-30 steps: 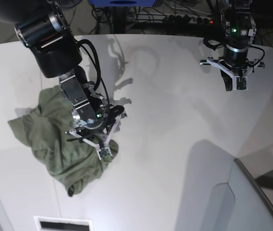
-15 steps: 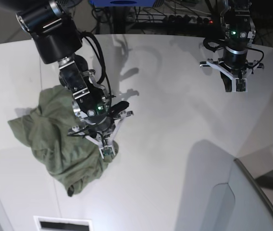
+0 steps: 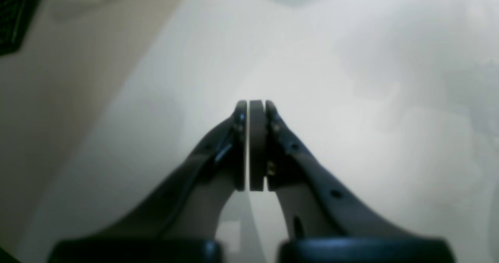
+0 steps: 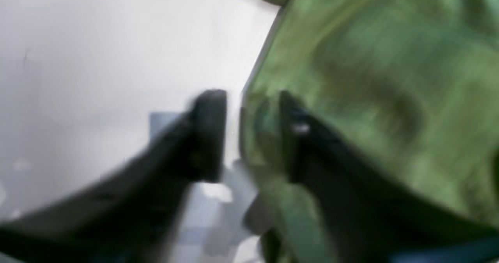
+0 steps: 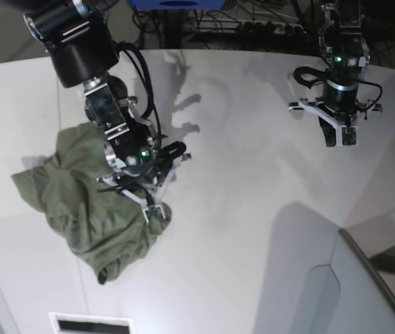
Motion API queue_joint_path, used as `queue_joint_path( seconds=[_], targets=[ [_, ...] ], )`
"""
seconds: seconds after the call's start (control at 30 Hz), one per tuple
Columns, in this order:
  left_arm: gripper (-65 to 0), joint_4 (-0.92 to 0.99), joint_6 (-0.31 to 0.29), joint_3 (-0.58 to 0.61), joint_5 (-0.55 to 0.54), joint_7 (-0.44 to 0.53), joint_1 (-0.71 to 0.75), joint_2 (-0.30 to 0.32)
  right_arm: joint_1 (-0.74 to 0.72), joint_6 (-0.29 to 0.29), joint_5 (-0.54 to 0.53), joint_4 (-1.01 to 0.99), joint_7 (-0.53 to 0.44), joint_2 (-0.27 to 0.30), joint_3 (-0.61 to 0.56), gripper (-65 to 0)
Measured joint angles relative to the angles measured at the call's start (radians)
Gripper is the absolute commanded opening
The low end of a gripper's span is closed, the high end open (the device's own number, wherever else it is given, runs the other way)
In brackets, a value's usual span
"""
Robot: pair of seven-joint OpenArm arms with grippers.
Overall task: Layout the t-shirt on the table in an organized manner, then fold the t-shirt properly
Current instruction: 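Grasp the t-shirt fabric with the right gripper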
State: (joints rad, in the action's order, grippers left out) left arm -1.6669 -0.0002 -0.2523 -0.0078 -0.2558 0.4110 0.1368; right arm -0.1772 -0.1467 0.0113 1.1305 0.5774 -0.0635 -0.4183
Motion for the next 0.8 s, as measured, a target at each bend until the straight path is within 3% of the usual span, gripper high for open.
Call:
queue_joint_path(
  seconds=[0.07,0.1,0.27,0.4,0.43,0.53,0.57,0.63,0.8],
  targets=[
    [-64.3,0.000,0.000,0.000,0.000,-0.004,0.005,0.000,-0.010,-0.003,0.005,-0.009,-0.034,0.011,-0.069,-21.8],
    [-64.3,0.000,0.000,0.000,0.000,-0.004,0.008,0.000,-0.009,0.001,0.000,-0.011,-0.067,0.011,-0.095,-20.0],
    [-64.3,0.000,0.000,0.000,0.000,-0.003,0.005,0.002,-0.037,0.006,0.085,-0.144,-0.101,-0.007,-0.129,-19.7],
    [-64.3,0.000,0.000,-0.001,0.000,-0.004,0.005,-0.001,-0.094,-0.003,0.088,-0.238,-0.158,-0.018,-0.126,-19.7],
    [-64.3,0.000,0.000,-0.001,0.000,-0.003,0.005,0.000,-0.092,-0.024,0.087,-0.246,-0.186,-0.017,-0.126,-19.7],
    [-64.3,0.000,0.000,-0.001,0.000,-0.005,0.005,0.001,-0.077,-0.160,0.084,-0.258,-0.223,-0.017,-0.133,-19.7],
    [-64.3,0.000,0.000,0.000,-0.001,-0.006,0.005,-0.001,-0.081,-0.166,0.087,-0.266,-0.225,-0.016,-0.134,-20.0],
    [-64.3,0.000,0.000,0.000,0.000,-0.006,0.005,0.000,-0.088,-0.168,0.086,-0.269,-0.215,-0.016,-0.129,-25.8],
    [-64.3,0.000,0.000,0.000,0.000,-0.006,0.005,-0.001,-0.079,-0.169,0.085,-0.274,-0.192,-0.014,-0.129,-65.0]
  ],
)
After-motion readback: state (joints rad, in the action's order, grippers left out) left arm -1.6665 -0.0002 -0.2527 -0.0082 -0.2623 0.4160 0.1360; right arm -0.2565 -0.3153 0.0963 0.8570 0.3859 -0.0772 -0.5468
